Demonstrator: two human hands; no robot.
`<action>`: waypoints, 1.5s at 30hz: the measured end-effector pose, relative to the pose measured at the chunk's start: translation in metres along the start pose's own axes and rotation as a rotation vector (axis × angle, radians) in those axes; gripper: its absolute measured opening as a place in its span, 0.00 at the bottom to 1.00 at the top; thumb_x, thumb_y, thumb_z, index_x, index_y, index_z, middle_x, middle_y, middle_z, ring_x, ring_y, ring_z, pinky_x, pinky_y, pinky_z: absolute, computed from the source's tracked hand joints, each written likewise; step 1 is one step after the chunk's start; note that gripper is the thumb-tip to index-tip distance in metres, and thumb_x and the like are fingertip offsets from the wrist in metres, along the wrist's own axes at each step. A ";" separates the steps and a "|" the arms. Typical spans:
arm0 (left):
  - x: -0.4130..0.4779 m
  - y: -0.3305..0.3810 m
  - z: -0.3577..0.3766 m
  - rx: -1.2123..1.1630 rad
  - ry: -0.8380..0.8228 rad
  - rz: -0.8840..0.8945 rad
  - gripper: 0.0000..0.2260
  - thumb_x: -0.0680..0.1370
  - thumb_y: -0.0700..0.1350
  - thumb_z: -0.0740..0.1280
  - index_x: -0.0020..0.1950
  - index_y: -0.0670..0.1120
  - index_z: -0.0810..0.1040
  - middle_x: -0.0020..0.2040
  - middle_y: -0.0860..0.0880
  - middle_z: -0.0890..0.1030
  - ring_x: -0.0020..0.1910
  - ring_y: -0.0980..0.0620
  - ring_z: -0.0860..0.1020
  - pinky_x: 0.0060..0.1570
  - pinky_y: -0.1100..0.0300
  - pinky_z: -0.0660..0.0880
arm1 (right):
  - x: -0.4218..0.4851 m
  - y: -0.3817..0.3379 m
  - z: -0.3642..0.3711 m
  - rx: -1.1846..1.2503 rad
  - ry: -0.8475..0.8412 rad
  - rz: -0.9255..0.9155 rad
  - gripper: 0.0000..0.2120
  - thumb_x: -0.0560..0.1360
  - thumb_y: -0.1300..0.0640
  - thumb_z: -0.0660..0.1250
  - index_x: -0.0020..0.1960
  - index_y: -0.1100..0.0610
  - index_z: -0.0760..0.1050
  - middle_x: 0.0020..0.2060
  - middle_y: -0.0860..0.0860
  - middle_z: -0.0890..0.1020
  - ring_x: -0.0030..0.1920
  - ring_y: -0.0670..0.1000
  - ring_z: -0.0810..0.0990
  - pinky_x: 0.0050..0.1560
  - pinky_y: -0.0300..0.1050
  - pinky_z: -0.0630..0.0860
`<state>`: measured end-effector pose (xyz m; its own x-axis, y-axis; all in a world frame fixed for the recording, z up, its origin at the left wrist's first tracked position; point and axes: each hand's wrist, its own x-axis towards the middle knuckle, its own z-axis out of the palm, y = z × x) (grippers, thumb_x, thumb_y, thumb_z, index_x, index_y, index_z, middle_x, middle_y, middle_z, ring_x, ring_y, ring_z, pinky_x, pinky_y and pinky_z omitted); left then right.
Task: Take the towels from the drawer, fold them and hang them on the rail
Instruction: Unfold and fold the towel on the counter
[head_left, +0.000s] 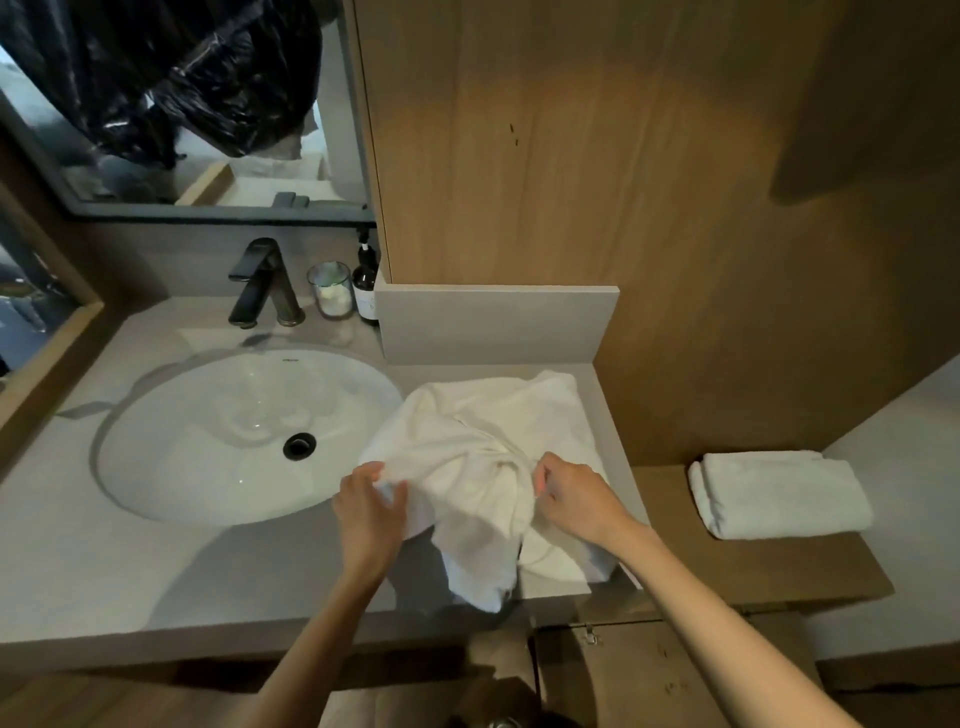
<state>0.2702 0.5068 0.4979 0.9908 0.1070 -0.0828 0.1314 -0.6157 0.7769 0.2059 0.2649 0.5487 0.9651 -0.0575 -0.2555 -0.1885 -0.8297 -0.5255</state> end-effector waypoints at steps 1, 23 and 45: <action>0.003 -0.006 -0.002 0.067 -0.015 -0.054 0.22 0.76 0.50 0.69 0.66 0.42 0.70 0.63 0.40 0.72 0.63 0.41 0.69 0.62 0.49 0.67 | 0.003 -0.008 -0.004 -0.024 -0.006 -0.010 0.07 0.75 0.62 0.61 0.48 0.51 0.65 0.39 0.52 0.78 0.37 0.54 0.77 0.37 0.50 0.72; 0.012 0.047 -0.064 -0.461 -0.140 0.002 0.14 0.76 0.43 0.70 0.60 0.54 0.73 0.46 0.48 0.77 0.41 0.52 0.77 0.31 0.62 0.76 | 0.076 -0.035 0.018 0.173 0.163 0.148 0.04 0.76 0.50 0.64 0.50 0.47 0.75 0.41 0.44 0.79 0.46 0.52 0.78 0.53 0.51 0.74; -0.022 0.187 -0.030 -0.407 -0.362 0.533 0.09 0.74 0.43 0.72 0.37 0.56 0.81 0.34 0.57 0.83 0.30 0.56 0.79 0.38 0.58 0.79 | -0.047 -0.059 -0.094 0.543 0.637 -0.320 0.10 0.78 0.60 0.66 0.58 0.49 0.76 0.48 0.38 0.83 0.50 0.42 0.82 0.49 0.42 0.79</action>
<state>0.2721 0.4131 0.6635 0.8748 -0.4302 0.2228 -0.3201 -0.1680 0.9324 0.1885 0.2647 0.6682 0.8737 -0.2999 0.3831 0.2027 -0.4914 -0.8470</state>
